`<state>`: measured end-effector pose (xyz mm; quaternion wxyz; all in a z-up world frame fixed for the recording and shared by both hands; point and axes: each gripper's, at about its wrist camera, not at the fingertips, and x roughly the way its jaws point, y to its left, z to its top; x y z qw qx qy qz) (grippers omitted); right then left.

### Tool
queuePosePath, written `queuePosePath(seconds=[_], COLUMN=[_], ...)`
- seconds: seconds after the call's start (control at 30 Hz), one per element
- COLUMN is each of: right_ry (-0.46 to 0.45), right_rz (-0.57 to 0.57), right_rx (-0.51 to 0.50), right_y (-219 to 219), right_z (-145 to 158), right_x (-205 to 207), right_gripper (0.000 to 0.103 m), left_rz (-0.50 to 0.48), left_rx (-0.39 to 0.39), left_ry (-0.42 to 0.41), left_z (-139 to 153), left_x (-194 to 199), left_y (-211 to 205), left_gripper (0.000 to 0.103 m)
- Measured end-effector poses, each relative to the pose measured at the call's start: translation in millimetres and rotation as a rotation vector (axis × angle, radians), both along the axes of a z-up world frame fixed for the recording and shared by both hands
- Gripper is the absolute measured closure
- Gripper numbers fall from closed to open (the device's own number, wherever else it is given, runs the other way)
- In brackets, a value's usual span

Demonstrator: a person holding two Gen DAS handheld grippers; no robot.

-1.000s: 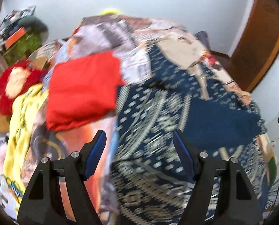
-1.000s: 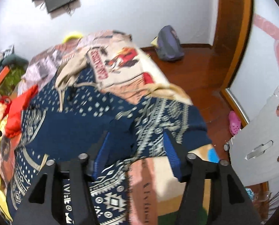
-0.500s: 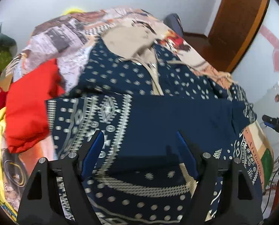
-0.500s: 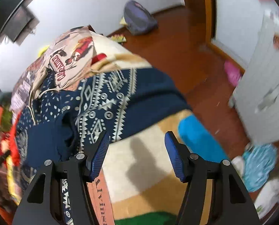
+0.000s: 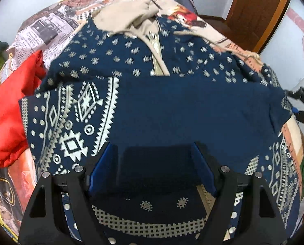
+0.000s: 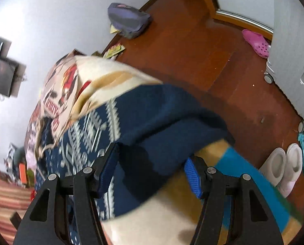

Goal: Fold large clothes

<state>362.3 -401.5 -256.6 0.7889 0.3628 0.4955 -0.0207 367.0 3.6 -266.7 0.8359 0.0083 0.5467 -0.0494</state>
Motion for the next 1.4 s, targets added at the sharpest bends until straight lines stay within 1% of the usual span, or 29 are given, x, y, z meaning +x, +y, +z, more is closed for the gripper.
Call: queuePosePath(seconds=[0.03,0.07,0.1,0.13,0.2,0.27,0.37,0.4,0.47,0.6,0.7,0.83,0.93,1.07,1.13,1.17,1.2,1.23,1.27,1.37,1.4], right_ry=[0.001,0.002,0.006,0.011,0.006,-0.012,-0.086,-0.118,-0.179,-0.328,-0.406,-0.458,-0.464,-0.409,-0.357,-0.327,-0.304,-0.259,-0.229,-0.098,-0.086], right_rz=[-0.015,-0.034,-0.045,-0.048,-0.043,-0.034,-0.007,0.002,0.02,0.085,0.166,0.282,0.366,0.479,0.538,0.568,0.584,0.606,0.619,0.667,0.672], right_rx=[0.009,0.013,0.003,-0.011,-0.042,-0.083,-0.207,-0.229,-0.247,-0.299,-0.319,-0.341,-0.35,-0.355,-0.357,-0.35,-0.344,-0.333,-0.321,-0.294,-0.297], right_y=[-2.3,-4.5,-6.2,-5.5,-1.0,3.5,18.7,21.4,26.6,54.4,85.3,132.2,167.8,215.3,236.8,246.7,252.7,260.3,263.8,272.2,273.9], right_z=[-1.0,-1.1,-0.2,1.3,9.1,19.7,55.6,67.5,89.3,151.6,182.1,200.5,199.2,179.0,159.6,148.5,141.4,127.2,118.7,85.1,83.7], right_x=[2.1,4.0,5.0,6.6,7.9,6.8,-0.7,-3.1,-7.8,-20.9,-29.3,-39.2,-44.8,-43.5,-39.1,-38.2,-37.2,-35.2,-35.3,-37.8,-41.8], right_gripper=[0.046,0.05,0.059,0.064,0.08,0.088,0.09,0.091,0.092,0.092,0.092,0.092,0.092,0.092,0.092,0.089,0.089,0.089,0.089,0.089,0.088], left_rz=[0.002,0.005,0.006,0.01,0.022,0.023,0.022,0.022,0.024,0.038,0.053,0.065,0.069,0.075,0.081,0.084,0.087,0.09,0.095,0.106,0.109], left_rx=[-0.003,-0.008,-0.01,-0.012,-0.008,-0.006,0.008,0.013,0.017,0.003,-0.014,-0.027,-0.03,-0.029,-0.04,-0.045,-0.048,-0.05,-0.051,-0.06,-0.062], left_ry=[0.001,-0.002,-0.003,-0.004,-0.006,-0.008,-0.018,-0.021,-0.026,-0.042,-0.058,-0.084,-0.111,-0.142,-0.149,-0.149,-0.148,-0.146,-0.143,-0.129,-0.126], left_z=[-1.7,-2.2,-2.2,-1.7,-0.7,1.2,4.6,5.6,7.4,14.9,22.3,34.9,45.7,56.5,59.2,59.6,59.5,58.8,57.7,53.8,52.3], left_x=[-0.3,-0.8,-0.8,-0.8,-1.8,-3.1,-8.5,-10.5,-13.4,-22.2,-30.2,-43.1,-52.7,-65.2,-72.0,-74.8,-77.1,-79.6,-82.1,-88.3,-90.1], left_y=[0.0,0.6,0.8,1.8,3.9,5.8,8.5,9.1,12.0,19.4,26.5,37.1,44.6,55.0,61.7,64.6,66.8,69.5,72.4,79.8,81.5], left_gripper=[0.025,0.025,0.025,0.025,0.025,0.025,0.025,0.025,0.025,0.025,0.025,0.025,0.025,0.025,0.025,0.025,0.025,0.025,0.025,0.025,0.025])
